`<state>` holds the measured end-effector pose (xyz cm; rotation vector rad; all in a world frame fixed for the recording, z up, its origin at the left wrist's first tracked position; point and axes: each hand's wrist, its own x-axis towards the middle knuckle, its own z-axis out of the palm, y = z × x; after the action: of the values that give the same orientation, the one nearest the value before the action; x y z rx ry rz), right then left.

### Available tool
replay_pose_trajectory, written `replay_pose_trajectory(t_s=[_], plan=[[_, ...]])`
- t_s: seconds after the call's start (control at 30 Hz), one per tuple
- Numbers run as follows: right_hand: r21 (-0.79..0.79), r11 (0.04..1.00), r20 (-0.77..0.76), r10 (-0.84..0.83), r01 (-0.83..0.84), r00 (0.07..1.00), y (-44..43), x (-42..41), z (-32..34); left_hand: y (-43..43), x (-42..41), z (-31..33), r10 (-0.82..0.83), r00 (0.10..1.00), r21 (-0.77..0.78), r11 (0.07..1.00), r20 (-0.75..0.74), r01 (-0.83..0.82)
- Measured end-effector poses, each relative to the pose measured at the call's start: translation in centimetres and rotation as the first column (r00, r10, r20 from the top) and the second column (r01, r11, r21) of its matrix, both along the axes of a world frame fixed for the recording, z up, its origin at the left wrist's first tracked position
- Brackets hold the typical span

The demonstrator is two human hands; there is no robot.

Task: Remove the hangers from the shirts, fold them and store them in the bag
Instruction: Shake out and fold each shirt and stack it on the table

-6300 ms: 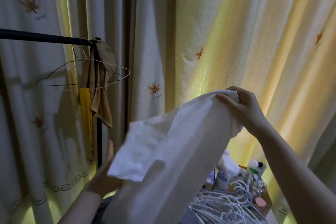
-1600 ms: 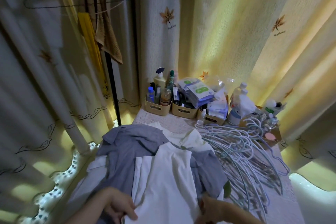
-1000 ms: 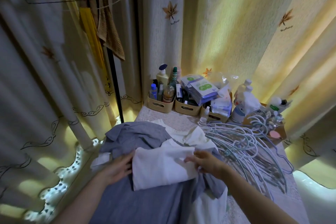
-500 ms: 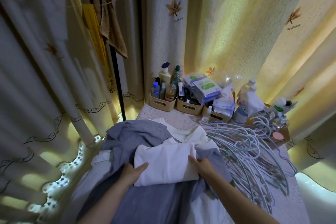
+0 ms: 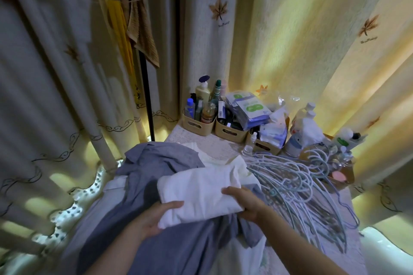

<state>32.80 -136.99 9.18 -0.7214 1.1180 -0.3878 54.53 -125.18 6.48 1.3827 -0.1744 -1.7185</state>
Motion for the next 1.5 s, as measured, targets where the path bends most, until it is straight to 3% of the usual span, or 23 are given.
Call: replay_pose_trajectory(t_s=[0.07, 0.23, 0.37, 0.47, 0.67, 0.8, 0.9, 1.0, 1.07, 1.17, 1.27, 1.37, 1.43, 1.5], plan=[[-0.033, 0.996, 0.013, -0.078, 0.078, 0.997, -1.0, -0.1, 0.6, -1.8, -0.2, 1.6, 0.069, 0.998, -0.095, 0.993, -0.008, -0.07], [-0.098, 0.963, -0.036, -0.257, 0.252, 0.966, -6.7, 1.6, 2.2, -9.6, 2.1, 6.0, 0.034, 0.996, -0.236, 0.972, 0.085, -0.013], [-0.189, 0.937, -0.165, -0.324, 0.292, 0.932, -12.3, 4.1, 2.2, -17.3, 4.7, 7.3, 0.036, 0.982, -0.241, 0.971, 0.185, 0.01], [-0.174, 0.94, -0.223, -0.327, 0.293, 0.918, -15.6, 5.6, 0.9, -22.2, 6.1, 5.6, -0.023, 0.936, -0.191, 0.977, 0.351, 0.096], [-0.207, 0.965, -0.472, -0.241, 0.159, 0.848, -19.1, 7.0, -3.3, -27.4, 7.1, -0.3, -0.302, 0.73, 0.028, 0.932, 0.613, 0.362], [-0.294, 0.949, -0.454, -0.24, 0.11, 0.858, -19.3, 7.6, -6.1, -28.0, 8.0, -3.6, -0.363, 0.658, 0.07, 0.902, 0.66, 0.427], [-0.368, 0.93, -0.496, -0.209, 0.014, 0.843, -18.1, 7.2, -7.4, -26.7, 9.0, -5.7, -0.45, 0.433, 0.143, 0.804, 0.781, 0.578], [-0.35, 0.931, -0.58, -0.123, -0.109, 0.805, -17.2, 6.6, -7.4, -24.8, 9.4, -6.0, -0.511, 0.449, 0.171, 0.778, 0.733, 0.605], [-0.395, 0.911, -0.59, -0.149, -0.123, 0.794, -16.7, 6.2, -6.6, -24.2, 9.8, -5.8, -0.568, 0.363, 0.253, 0.733, 0.739, 0.632], [-0.551, 0.812, -0.622, -0.245, -0.194, 0.744, -15.4, 5.1, -4.6, -23.3, 10.5, -5.3, -0.613, 0.306, 0.325, 0.702, 0.729, 0.633], [-0.641, 0.723, -0.588, -0.248, -0.257, 0.769, -12.6, 3.4, -2.7, -21.4, 10.7, -4.9, -0.66, 0.268, 0.348, 0.647, 0.702, 0.678], [-0.536, 0.702, -0.654, 0.006, -0.469, 0.756, -9.0, 1.7, -1.9, -19.4, 10.0, -4.3, -0.526, 0.254, 0.252, 0.708, 0.812, 0.66], [-0.489, 0.673, -0.657, 0.135, -0.555, 0.742, -6.9, 0.7, -1.7, -18.5, 9.7, -3.5, -0.268, 0.267, 0.054, 0.792, 0.926, 0.608], [-0.511, 0.603, -0.638, 0.213, -0.613, 0.74, -5.6, -0.2, -1.4, -17.8, 9.7, -2.6, -0.049, 0.279, -0.144, 0.763, 0.959, 0.63]])
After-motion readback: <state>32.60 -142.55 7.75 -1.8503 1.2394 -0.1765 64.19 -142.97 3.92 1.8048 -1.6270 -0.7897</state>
